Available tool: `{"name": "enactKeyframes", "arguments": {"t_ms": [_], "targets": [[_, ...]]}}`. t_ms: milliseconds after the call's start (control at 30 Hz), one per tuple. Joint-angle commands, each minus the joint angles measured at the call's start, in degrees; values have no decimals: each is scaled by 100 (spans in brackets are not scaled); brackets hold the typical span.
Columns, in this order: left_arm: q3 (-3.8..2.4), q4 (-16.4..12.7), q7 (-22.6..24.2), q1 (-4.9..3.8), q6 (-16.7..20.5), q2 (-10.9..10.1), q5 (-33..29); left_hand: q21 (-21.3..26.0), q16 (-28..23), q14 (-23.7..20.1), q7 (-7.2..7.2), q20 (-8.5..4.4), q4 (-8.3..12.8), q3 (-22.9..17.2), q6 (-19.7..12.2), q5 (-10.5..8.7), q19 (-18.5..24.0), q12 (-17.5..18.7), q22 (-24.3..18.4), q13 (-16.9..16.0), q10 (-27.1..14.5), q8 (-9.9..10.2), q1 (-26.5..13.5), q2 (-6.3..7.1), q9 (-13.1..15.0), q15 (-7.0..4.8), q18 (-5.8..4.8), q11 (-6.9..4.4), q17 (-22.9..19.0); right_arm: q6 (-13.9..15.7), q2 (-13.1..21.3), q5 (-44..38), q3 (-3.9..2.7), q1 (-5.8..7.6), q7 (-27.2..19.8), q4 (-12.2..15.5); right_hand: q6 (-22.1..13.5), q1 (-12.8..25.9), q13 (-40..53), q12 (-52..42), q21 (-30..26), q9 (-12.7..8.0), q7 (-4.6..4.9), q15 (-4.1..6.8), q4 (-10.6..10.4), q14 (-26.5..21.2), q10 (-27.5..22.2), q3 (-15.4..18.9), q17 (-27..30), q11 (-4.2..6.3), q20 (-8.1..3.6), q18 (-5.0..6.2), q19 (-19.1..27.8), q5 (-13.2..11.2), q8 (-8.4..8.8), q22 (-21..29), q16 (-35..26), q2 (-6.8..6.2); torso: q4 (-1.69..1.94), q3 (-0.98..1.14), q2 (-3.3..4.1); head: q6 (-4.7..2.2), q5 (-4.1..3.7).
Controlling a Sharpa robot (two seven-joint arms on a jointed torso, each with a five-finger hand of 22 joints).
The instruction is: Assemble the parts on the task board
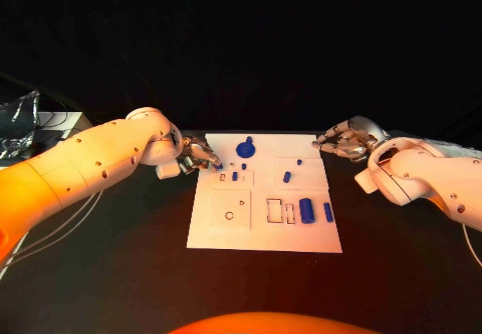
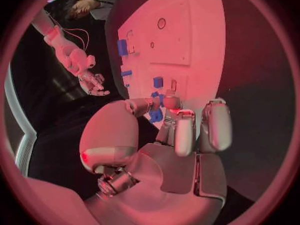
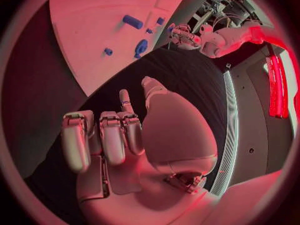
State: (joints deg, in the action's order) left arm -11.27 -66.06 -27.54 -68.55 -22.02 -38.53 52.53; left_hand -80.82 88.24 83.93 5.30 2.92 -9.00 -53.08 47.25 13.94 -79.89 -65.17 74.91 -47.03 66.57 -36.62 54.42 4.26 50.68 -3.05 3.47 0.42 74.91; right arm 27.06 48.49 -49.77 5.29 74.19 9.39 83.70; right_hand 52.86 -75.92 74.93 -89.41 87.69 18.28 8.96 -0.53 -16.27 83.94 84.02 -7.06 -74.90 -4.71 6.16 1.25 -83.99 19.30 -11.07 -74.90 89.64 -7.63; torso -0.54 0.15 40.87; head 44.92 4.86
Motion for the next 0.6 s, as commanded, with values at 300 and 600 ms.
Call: {"name": "enactKeyframes", "arguments": {"t_ms": [300,600], "targets": [[304,558,-252,-403,-1343,467,558,-45,24,483,-96,-11,1244,-1132,174,116,-15,-231,245,-284,137,-28,-244,42,101,-30,23,-38,1131,-95,-50,-16,1,-3,-48,-15,-49,-21,1474,-20,-33,11,0,52,11,566,563,-52,-1344,50,-28,-54,-476,46,-34,-1302,-17,-19,2,-7,-3,5,-14],[505,913,-602,-582,-1443,819,588,-161,112,557,-150,-43,1473,-1076,412,602,-139,-362,397,-496,427,74,-534,25,133,-81,-17,-94,1346,-100,-81,-15,2,-3,-49,-29,-50,-30,1473,-19,-36,12,0,52,14,565,562,-57,-1342,50,-28,-53,-475,51,-35,-1300,-17,-22,14,-4,-11,18,-12]]}}
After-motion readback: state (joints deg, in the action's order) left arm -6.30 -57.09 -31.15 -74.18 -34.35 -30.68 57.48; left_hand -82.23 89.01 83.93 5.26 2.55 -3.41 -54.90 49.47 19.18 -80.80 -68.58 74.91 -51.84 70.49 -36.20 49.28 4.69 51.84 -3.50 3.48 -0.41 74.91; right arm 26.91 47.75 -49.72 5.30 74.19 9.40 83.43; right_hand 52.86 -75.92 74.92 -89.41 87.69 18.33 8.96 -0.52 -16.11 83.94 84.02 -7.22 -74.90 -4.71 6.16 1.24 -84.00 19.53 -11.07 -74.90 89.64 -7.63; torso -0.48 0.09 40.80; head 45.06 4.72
